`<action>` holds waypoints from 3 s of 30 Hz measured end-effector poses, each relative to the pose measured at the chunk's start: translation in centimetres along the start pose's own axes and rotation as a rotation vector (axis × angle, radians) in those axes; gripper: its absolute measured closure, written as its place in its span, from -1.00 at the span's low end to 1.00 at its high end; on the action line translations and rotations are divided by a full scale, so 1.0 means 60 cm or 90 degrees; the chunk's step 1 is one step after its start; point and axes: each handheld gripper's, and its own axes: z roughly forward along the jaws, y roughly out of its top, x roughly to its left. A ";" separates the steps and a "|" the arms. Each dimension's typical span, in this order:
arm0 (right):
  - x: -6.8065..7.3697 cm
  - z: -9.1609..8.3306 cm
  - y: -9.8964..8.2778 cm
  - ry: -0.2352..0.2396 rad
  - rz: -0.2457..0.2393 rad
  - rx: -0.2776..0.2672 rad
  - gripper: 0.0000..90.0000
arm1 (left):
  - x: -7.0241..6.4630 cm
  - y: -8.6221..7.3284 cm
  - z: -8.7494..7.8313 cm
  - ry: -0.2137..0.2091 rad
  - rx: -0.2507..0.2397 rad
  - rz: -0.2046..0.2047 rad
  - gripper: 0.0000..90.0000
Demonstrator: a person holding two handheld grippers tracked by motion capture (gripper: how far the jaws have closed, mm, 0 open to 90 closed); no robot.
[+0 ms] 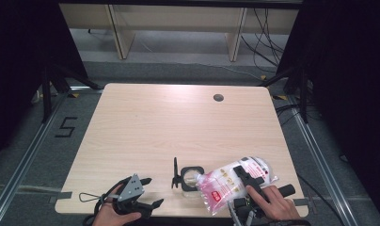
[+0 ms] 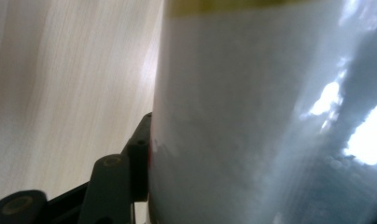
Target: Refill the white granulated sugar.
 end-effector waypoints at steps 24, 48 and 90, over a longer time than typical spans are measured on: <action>-0.023 0.001 0.013 0.007 -0.134 0.026 0.11 | 0.000 -0.001 -0.005 0.005 0.006 0.003 -0.56; -0.041 0.004 0.020 0.019 -0.192 0.039 0.13 | 0.002 -0.001 -0.006 0.003 0.008 0.006 -0.56; -0.042 0.008 0.018 -0.009 -0.214 0.011 0.16 | 0.004 0.001 -0.009 0.006 -0.003 -0.004 -0.56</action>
